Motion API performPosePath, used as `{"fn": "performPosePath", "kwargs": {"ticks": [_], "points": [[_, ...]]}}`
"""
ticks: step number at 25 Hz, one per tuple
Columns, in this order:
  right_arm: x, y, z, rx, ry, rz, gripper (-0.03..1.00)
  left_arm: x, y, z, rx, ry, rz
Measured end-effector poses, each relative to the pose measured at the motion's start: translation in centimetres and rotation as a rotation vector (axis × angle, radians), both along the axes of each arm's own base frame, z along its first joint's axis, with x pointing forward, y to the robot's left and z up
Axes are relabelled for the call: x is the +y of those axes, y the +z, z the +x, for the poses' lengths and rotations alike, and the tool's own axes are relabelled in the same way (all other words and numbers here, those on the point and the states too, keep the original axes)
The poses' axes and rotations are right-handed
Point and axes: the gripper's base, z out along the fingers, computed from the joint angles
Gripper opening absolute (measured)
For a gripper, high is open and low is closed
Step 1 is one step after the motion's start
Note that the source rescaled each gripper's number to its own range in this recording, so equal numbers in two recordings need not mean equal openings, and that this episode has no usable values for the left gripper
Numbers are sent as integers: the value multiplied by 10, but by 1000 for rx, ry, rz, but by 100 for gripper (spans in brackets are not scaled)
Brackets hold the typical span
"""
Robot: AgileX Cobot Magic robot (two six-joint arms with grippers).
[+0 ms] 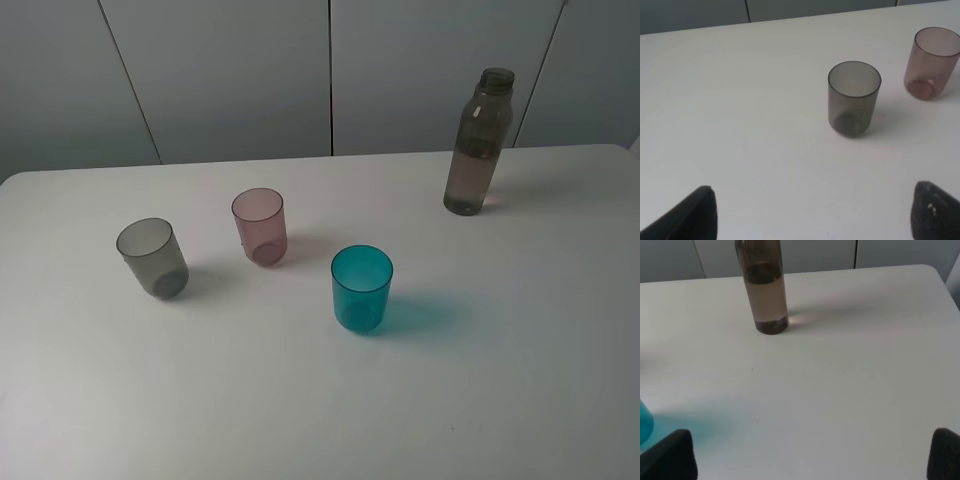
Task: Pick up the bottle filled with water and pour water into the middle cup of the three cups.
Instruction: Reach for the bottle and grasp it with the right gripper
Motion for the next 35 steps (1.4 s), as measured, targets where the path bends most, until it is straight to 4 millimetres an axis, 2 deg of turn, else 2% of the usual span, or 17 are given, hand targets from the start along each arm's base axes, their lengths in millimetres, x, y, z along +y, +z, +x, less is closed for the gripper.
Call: {"fn": "performPosePath", "kwargs": {"ticks": [5,8,11,17,20,25,30,35], "points": [[-4,28,32,53,-19,-25,100,0,0,0,0,0,0],[-7,38,59,56,-25,-37,100,0,0,0,0,0,0],[-6,39,87,54,-9,-15,100,0,0,0,0,0,0],[-3,27,144,77,51,-2,100,0,0,0,0,0,0],[-4,14,165,35,45,-2,100,0,0,0,0,0,0],[-6,-33,176,-7,23,-13,100,0,0,0,0,0,0],[9,-72,181,-87,80,-36,100,0,0,0,0,0,0],[20,-100,199,-12,122,-46,100,0,0,0,0,0,0]]}}
